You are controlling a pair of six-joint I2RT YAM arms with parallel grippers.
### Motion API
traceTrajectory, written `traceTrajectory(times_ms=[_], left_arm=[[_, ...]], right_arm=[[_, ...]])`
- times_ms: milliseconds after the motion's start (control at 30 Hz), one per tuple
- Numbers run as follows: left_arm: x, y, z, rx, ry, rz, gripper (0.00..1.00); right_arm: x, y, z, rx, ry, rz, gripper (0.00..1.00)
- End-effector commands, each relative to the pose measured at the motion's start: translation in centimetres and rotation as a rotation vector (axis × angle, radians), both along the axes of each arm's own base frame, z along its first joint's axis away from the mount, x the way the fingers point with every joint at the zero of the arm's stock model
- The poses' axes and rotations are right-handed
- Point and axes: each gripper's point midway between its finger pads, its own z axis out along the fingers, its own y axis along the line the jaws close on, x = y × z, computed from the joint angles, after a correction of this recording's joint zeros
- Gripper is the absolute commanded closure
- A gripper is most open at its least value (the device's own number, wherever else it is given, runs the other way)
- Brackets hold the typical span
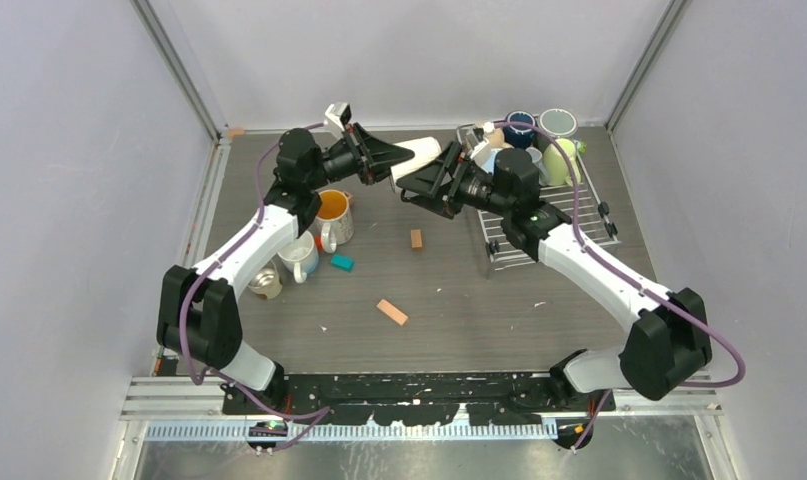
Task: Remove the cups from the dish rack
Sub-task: Place the cup at the center of the board.
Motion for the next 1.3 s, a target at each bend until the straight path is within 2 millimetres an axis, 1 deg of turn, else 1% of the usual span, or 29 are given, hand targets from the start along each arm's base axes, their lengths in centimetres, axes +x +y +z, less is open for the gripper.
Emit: traceTrajectory(times_ms=[0, 67, 167, 233, 300, 333, 433, 567, 633, 800, 833, 933, 1000, 1033, 1267], left_arm=[[-1.6, 0.4, 4.8, 0.047, -0.185, 0.008, 1.00], [-1.3, 0.6, 3.8, 0.140, -0.199, 0.033, 1.00], [-0.9, 1.3, 2.3, 0.294, -0.209, 0.083, 1.00], [-0.7, 1.6, 0.5, 0.396, -0.195, 0.098, 1.00], [-0.6, 1.7, -0.7, 0.492, -0.195, 0.108, 1.00], [-0.5, 1.8, -1.7, 0.554, -0.188, 0.113, 1.00], [0.1, 2.2, -4.0, 0.710, -0.190, 0.126, 1.00], [0.9, 3.0, -7.0, 0.914, -0.177, 0.116, 1.00], [1.7, 3.4, -8.5, 1.016, -0.188, 0.110, 1.00], [3.6, 3.1, -11.9, 1.199, -0.176, 0.095, 1.00], [4.2, 3.0, -13.1, 1.234, -0.159, 0.090, 1.00], [5.6, 3.1, -15.0, 1.304, -0.128, 0.102, 1.00], [6.3, 3.0, -16.0, 1.336, -0.115, 0.096, 1.00], [7.0, 3.2, -16.3, 1.363, -0.112, 0.111, 1.00], [9.1, 3.3, -19.4, 1.469, -0.068, 0.094, 1.00]], right_arm=[[-0.6, -2.6, 1.0, -0.133, -0.095, -0.099, 0.01], [-0.8, -4.1, 0.0, -0.207, -0.083, -0.160, 0.00], [-1.5, -6.3, -0.9, -0.304, -0.069, -0.231, 0.00], [-1.8, -7.7, -1.3, -0.365, -0.055, -0.278, 0.00], [-2.0, -8.8, -1.4, -0.403, -0.051, -0.313, 0.00], [-2.1, -9.3, -1.3, -0.419, -0.051, -0.331, 0.00], [-2.3, -10.3, -0.7, -0.440, -0.064, -0.370, 0.00], [-2.4, -11.0, -0.9, -0.461, -0.054, -0.395, 0.00], [-2.4, -11.1, -0.9, -0.460, -0.050, -0.403, 0.00], [-2.4, -11.4, -0.8, -0.461, -0.050, -0.416, 0.00], [-2.4, -11.4, -0.8, -0.463, -0.049, -0.416, 0.00], [-2.6, -11.6, -0.8, -0.464, -0.048, -0.420, 0.00], [-2.8, -11.7, -0.8, -0.464, -0.049, -0.424, 0.00], [-2.8, -11.8, -0.8, -0.466, -0.048, -0.427, 0.00], [-3.4, -12.4, -0.6, -0.475, -0.053, -0.435, 0.00]])
